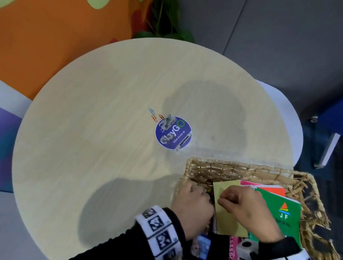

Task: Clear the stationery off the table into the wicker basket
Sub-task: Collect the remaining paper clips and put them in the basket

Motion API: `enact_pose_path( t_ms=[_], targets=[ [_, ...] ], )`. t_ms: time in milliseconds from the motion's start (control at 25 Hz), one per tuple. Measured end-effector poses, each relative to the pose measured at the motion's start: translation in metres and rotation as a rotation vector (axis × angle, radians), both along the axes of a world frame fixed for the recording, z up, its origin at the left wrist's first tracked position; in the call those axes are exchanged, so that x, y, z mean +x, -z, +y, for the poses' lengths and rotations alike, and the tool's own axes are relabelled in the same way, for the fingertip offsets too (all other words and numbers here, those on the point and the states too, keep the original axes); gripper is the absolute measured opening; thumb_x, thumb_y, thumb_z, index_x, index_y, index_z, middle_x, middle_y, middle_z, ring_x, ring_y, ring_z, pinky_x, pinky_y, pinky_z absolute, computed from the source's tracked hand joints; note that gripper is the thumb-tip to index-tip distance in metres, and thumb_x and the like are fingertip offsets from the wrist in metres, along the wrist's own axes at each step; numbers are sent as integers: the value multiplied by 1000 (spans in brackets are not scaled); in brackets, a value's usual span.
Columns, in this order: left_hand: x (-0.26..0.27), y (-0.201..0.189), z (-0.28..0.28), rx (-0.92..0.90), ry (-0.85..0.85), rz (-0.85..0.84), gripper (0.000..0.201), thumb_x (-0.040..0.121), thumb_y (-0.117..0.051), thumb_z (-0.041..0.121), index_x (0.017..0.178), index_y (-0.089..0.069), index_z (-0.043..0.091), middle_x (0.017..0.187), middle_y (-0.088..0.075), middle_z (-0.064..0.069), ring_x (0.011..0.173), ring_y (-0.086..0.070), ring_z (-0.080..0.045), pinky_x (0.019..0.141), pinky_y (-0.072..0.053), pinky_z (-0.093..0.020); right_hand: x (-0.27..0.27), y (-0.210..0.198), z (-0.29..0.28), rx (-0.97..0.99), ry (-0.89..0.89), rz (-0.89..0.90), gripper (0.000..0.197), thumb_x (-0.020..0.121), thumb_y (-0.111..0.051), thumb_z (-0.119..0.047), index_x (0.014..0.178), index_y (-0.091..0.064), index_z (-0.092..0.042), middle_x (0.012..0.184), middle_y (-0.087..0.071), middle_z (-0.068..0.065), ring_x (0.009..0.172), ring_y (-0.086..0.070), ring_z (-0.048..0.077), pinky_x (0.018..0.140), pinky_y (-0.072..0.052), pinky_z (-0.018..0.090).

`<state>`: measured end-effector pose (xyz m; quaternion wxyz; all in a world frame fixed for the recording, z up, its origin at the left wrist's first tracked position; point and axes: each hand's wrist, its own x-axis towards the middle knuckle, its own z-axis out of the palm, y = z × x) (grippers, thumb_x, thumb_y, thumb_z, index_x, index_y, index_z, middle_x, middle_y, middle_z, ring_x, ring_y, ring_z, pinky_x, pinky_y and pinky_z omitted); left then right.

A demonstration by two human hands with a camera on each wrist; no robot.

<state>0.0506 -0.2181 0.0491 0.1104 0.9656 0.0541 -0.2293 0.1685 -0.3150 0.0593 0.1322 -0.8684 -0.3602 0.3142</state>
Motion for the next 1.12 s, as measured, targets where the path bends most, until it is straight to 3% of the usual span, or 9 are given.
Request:
enact_pose_path(
  t_ms=[80, 160, 280, 440, 560, 680, 840, 1000, 1120],
  targets=[
    [-5, -5, 38, -236, -255, -311, 26, 89, -44, 22, 105, -64, 18, 106, -68, -4, 103, -61, -27, 93, -41, -43, 6, -15, 17, 66, -7, 8, 19, 79, -71, -24, 65, -62, -34, 59, -63, -13, 55, -58, -2, 53, -40, 10],
    [-9, -4, 90, -365, -546, -516, 28, 88, -45, 25, 105, -67, 19, 104, -72, -2, 97, -66, -23, 88, -49, -40, 13, -37, 45, 147, -13, 15, 10, 81, -70, -26, 71, -68, -28, 63, -68, -11, 58, -62, 2, 53, -43, 13],
    [-15, 17, 175, -294, -779, -622, 22, 87, -51, 24, 97, -70, 18, 98, -74, -3, 89, -68, -24, 83, -52, -39, 28, -55, 108, 261, -87, -42, 7, 81, -67, -22, 77, -72, -19, 65, -70, -7, 60, -63, 9, 62, -46, 21],
    [-1, 56, 256, -55, -777, -454, 18, 89, -55, 24, 97, -71, 19, 97, -74, -2, 90, -68, -24, 83, -52, -39, 45, -34, 209, 173, -337, -139, 12, 83, -61, -17, 86, -71, -12, 78, -70, 4, 75, -62, 23, 66, -39, 25],
    [14, 74, 285, -25, -751, -352, 18, 89, -55, 23, 99, -70, 21, 103, -72, -2, 95, -66, -24, 87, -49, -38, 51, 12, 265, 9, -422, -158, 17, 84, -58, -16, 96, -68, -10, 101, -70, 8, 95, -62, 27, 71, -37, 24],
    [25, 80, 298, -38, -706, -316, 19, 90, -55, 23, 102, -70, 20, 105, -70, -4, 98, -64, -26, 90, -47, -41, 45, 53, 296, -98, -418, -173, 17, 86, -56, -13, 98, -65, -7, 105, -67, 13, 95, -62, 30, 73, -45, 31],
    [34, 81, 307, -66, -625, -309, 20, 91, -54, 21, 105, -69, 16, 105, -70, -5, 99, -63, -25, 91, -47, -39, 33, 77, 319, -167, -356, -192, 22, 88, -57, -21, 96, -62, -1, 90, -59, 13, 77, -52, 27, 67, -43, 33],
    [41, 84, 314, -55, -555, -244, 22, 92, -54, 19, 109, -68, 16, 108, -67, -5, 103, -61, -26, 90, -46, -38, 33, 85, 332, -214, -283, -187, 33, 85, -56, -14, 59, -37, -9, 61, -39, 3, 72, -48, 27, 55, -37, 28],
    [44, 88, 320, -96, -524, -189, 20, 89, -56, 14, 103, -70, 14, 104, -67, -6, 100, -61, -27, 86, -49, -39, 33, 84, 336, -242, -309, -152, 38, 84, -55, -13, 57, -29, -13, 60, -35, 2, 72, -48, 27, 52, -36, 28]
  ],
)
